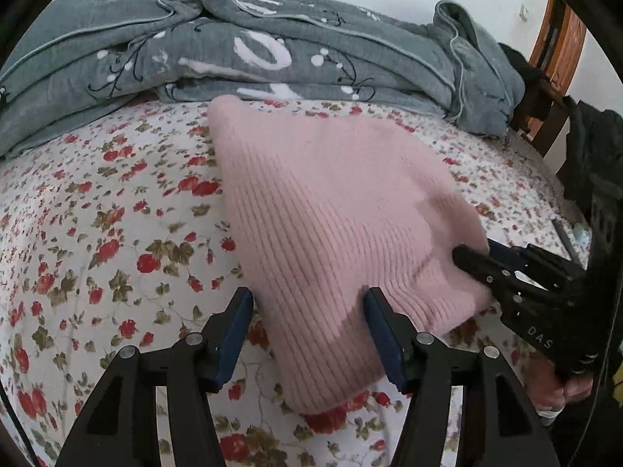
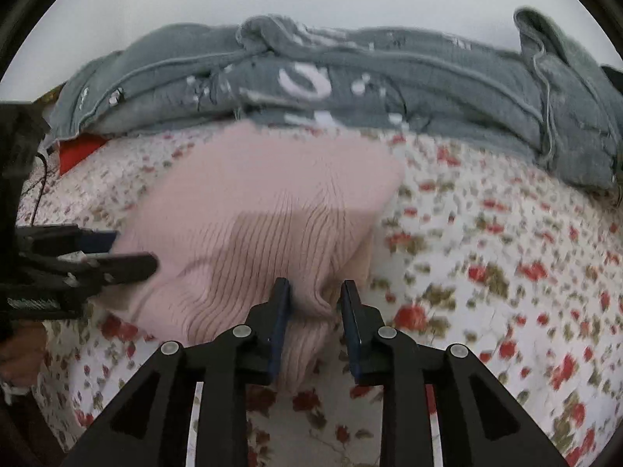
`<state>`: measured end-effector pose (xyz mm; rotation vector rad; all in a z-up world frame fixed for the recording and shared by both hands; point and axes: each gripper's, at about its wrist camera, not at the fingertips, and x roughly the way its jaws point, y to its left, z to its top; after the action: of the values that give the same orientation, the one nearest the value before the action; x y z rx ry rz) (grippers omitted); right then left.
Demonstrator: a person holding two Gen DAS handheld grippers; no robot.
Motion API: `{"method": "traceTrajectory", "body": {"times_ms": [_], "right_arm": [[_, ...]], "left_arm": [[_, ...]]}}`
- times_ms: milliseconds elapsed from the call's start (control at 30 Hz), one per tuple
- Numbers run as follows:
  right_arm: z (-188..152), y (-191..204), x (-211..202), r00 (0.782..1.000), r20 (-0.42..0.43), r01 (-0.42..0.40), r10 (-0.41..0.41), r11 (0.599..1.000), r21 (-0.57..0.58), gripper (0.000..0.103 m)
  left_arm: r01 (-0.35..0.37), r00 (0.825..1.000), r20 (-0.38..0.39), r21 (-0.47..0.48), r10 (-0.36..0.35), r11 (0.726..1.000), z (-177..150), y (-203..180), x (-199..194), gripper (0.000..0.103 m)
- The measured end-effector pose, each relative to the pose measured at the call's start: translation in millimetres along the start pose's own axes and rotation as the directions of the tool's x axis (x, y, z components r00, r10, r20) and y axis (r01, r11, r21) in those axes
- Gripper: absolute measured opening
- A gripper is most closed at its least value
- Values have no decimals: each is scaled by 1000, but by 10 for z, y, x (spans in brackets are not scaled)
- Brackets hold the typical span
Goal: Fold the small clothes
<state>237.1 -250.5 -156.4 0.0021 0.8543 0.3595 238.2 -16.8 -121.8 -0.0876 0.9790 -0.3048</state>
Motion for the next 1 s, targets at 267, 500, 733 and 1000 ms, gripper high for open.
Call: {"method": "traceTrajectory", "body": {"times_ms": [267,500,733,1000], "right_arm": [[456,-84,-304,989,146,-26,24,1000,10,34],[923,-227,96,991,130,-21,17,999,25,34],[1128,-325,673,997,77,-22,21,999,23,34],[1004,-527,1158,999,-17,-27,28,996,87,35]], "left_arm": [[-33,996,78,13,32,999,409,109,-95,58],[-73,993,98,59,66,996,870,160,133,58],[-66,995,86,83,59,994,1200,299,597,58],[-63,996,64,82,58,995,1157,508,1103,64]]}}
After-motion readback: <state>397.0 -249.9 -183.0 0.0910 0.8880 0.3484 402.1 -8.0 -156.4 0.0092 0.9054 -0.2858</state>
